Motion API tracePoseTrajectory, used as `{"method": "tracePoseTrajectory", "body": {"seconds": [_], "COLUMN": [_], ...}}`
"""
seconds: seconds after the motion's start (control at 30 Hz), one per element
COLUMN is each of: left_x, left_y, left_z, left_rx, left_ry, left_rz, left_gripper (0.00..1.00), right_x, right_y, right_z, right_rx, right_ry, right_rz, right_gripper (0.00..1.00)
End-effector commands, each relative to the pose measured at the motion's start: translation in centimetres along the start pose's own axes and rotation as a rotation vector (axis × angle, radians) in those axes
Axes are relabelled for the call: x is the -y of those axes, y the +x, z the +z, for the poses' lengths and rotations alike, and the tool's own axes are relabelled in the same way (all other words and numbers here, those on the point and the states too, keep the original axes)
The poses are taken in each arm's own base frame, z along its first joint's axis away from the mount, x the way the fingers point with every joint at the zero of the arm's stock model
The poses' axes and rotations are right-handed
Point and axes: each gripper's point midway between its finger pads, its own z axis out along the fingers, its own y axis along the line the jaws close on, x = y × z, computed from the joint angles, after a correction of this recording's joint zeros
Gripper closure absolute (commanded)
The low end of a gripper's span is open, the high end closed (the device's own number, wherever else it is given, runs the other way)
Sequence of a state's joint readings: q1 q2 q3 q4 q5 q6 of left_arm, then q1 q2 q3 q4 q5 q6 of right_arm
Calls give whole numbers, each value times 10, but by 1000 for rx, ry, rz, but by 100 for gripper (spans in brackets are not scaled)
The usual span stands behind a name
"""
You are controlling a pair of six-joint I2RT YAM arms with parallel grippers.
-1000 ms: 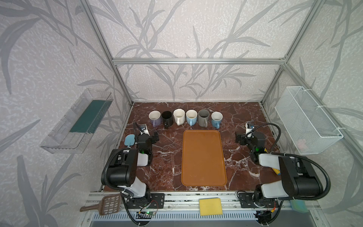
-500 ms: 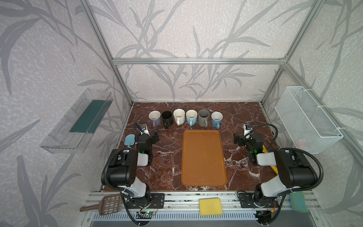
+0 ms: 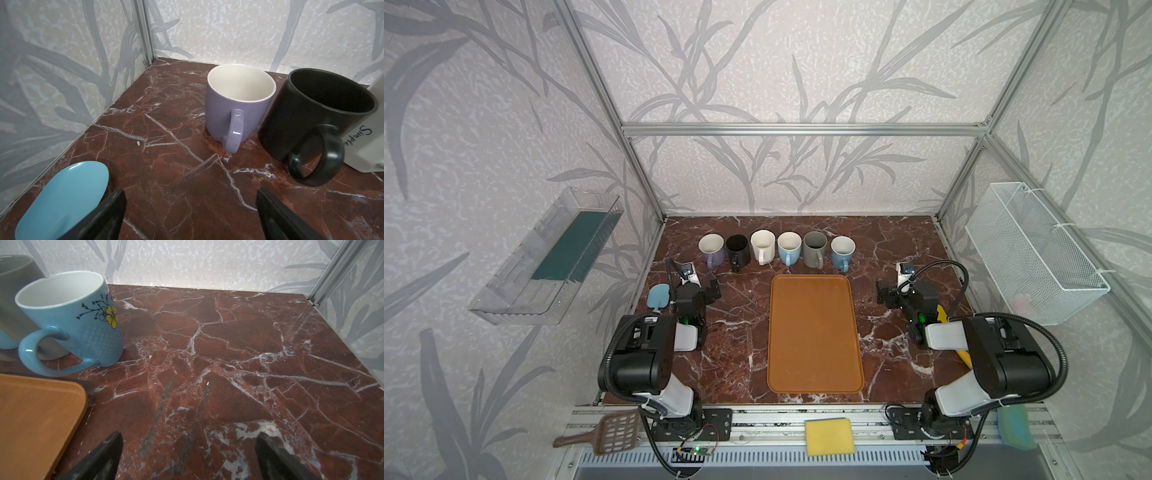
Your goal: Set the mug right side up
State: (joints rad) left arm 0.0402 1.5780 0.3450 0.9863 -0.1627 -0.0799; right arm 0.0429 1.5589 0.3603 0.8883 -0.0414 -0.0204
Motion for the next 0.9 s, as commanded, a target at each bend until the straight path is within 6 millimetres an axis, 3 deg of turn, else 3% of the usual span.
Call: {"method": "tracePoseTrajectory", "body": {"seconds": [0.0, 0.87], "left_x": [1, 1], "left_y": [-9, -9], "left_z": [0, 0], "left_rx": [20, 20], "left_ry": [5, 4], "left_rz": [9, 10], "left_gripper": [1, 1], "right_x": [2, 2], "right_y": [-16, -16], "right_z": [0, 1], "right_rx": [40, 34], "right_ry": [14, 16], "right_rz": [-11, -15], "right_gripper": [1, 1]}}
